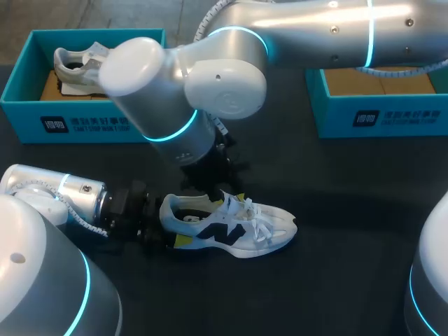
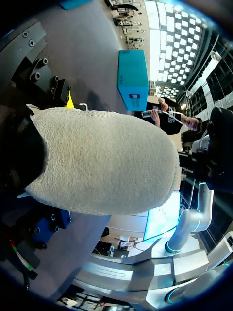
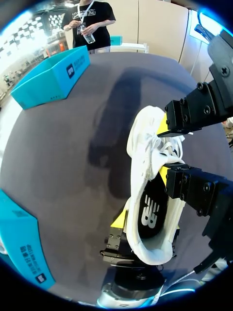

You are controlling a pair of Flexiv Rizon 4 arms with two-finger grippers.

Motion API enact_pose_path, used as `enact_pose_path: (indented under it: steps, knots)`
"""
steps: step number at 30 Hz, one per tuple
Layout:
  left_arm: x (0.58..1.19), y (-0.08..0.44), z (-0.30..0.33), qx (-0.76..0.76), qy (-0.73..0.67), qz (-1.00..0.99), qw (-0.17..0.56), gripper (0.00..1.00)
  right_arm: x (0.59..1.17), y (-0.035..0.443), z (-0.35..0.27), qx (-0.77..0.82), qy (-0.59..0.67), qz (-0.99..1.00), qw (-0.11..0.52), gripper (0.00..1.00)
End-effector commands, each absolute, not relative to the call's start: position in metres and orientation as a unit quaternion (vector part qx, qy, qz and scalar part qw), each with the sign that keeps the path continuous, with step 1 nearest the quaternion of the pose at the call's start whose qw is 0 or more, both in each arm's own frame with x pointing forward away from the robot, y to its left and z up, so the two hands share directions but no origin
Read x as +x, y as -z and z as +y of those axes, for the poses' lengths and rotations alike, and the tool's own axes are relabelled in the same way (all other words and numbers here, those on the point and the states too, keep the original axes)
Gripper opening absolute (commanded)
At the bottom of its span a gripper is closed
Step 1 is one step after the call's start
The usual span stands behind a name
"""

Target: Take the shoe out of the shoebox, open the shoe tongue, remove and reinsert the insole, then place the shoe into the shoebox

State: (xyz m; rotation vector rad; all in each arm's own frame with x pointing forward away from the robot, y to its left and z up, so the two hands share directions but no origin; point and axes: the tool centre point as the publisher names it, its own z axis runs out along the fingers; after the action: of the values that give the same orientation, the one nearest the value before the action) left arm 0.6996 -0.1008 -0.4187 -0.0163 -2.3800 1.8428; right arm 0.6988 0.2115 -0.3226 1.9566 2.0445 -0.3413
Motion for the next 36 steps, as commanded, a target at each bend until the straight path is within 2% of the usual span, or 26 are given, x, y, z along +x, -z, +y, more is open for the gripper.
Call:
enact_pose_path:
  steps: [1,9,18,23,28,36]
  knots:
    - [0.701,0.422,-0.1,-0.005,-0.611,-0.789,0.066,0.0,0.694,0.325,0.21,0.815,0.078,0.551,0.164,0.33]
    - [0.701,0.422,-0.1,-0.005,-0.611,-0.789,0.066,0.0,0.689,0.33,0.214,0.817,0.074,0.55,0.157,0.38]
    - [0.701,0.422,-0.1,-0.005,-0.611,-0.789,0.066,0.0,0.685,0.334,0.212,0.822,0.07,0.545,0.146,0.31]
    - [0.701,0.422,-0.1,-0.005,-0.611,-0.789,0.066,0.0,0.684,0.332,0.211,0.823,0.068,0.546,0.141,0.22]
    - [0.701,0.422,-0.1,-0.005,-0.611,-0.789,0.066,0.0,0.684,0.328,0.207,0.824,0.064,0.547,0.131,0.02]
    - [0.701,0.422,-0.1,-0.005,-0.611,-0.789,0.066,0.0,0.684,0.319,0.198,0.817,0.041,0.566,0.098,0.0]
